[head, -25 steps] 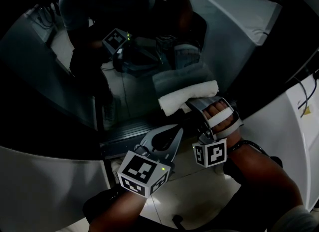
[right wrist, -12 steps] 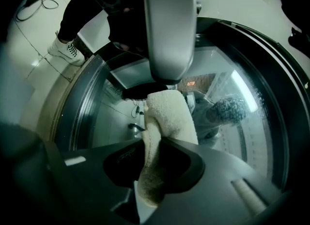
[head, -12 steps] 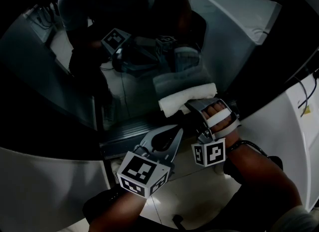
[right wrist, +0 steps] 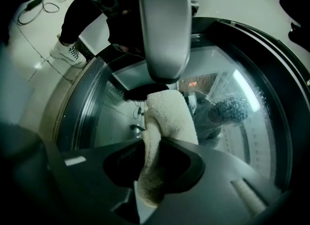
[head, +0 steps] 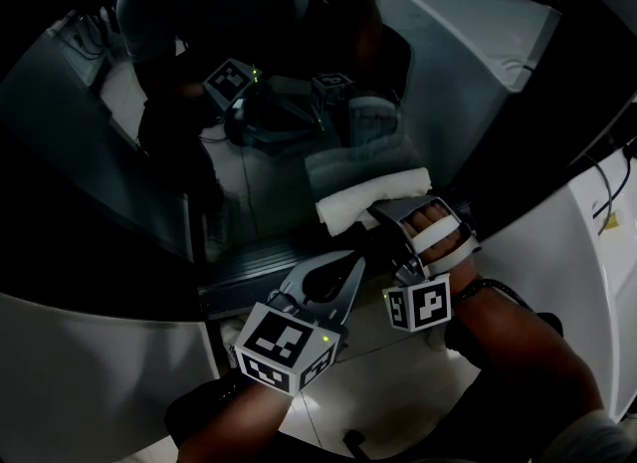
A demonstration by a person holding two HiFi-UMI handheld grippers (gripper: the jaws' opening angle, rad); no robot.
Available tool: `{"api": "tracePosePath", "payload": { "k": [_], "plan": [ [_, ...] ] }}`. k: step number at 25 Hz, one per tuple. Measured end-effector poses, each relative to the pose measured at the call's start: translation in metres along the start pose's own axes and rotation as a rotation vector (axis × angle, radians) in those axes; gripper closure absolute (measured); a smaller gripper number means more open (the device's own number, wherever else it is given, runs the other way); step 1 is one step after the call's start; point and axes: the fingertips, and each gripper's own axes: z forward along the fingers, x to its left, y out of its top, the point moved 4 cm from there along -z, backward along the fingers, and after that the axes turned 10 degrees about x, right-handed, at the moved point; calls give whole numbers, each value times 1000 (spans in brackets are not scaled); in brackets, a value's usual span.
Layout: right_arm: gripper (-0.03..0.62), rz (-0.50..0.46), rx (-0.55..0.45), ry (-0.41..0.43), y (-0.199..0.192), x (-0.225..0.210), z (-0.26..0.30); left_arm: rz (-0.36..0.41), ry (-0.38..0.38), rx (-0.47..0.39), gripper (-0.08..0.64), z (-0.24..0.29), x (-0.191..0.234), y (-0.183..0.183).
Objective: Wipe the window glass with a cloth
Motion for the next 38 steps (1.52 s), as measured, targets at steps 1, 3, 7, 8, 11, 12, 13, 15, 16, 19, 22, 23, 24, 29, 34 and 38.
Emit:
{"api": "tracePosePath", "payload": {
  "k": [1,3,7,8,11,12,13,15,16,19,22,23,24,29,34,38],
  "plan": [
    [511,-2,0,3,0,0,0,1,0,-1,543,0,0,0],
    [511,-7,-2,7,0,1,1,4,-2,-6,543,0,0,0],
    [514,-4,-12,49,0,0,0,10,-5,-13,543,0,-1,-1],
    [515,9,-15,74,1,-1,-1,12,-7,-15,543,0,-2,-2],
    [517,48,-25,149,4,-3,-1,20,-13,-17,543,1,-3,-5],
    [517,52,-27,166,5,-4,-1,23,-15,-16,543,1,-3,-6],
    [517,49,-27,180,5,-4,-1,23,-17,-15,543,1,-4,-7],
    [517,30,-20,210,5,-4,-1,24,-22,-15,543,1,-6,-9],
    [518,21,-14,229,5,-4,-1,24,-24,-17,543,1,-7,-10],
    [522,30,-11,281,8,-5,-5,19,-28,-25,543,0,-9,-14],
    [526,94,-43,287,13,-11,-26,15,-29,-43,543,-6,-22,-17],
    [528,110,-54,275,13,-17,-37,18,-30,-47,543,-9,-29,-18],
    [528,119,-62,254,12,-24,-48,23,-29,-49,543,-11,-35,-17],
    [529,104,-73,86,2,-75,-88,54,-18,-55,543,-13,-49,-15],
    [531,32,-47,-124,-19,-122,-130,71,-4,-66,543,-13,-52,-19],
    [531,-40,-25,-251,-29,-168,-158,30,-8,-55,543,-20,-64,-14]
  ]
}}
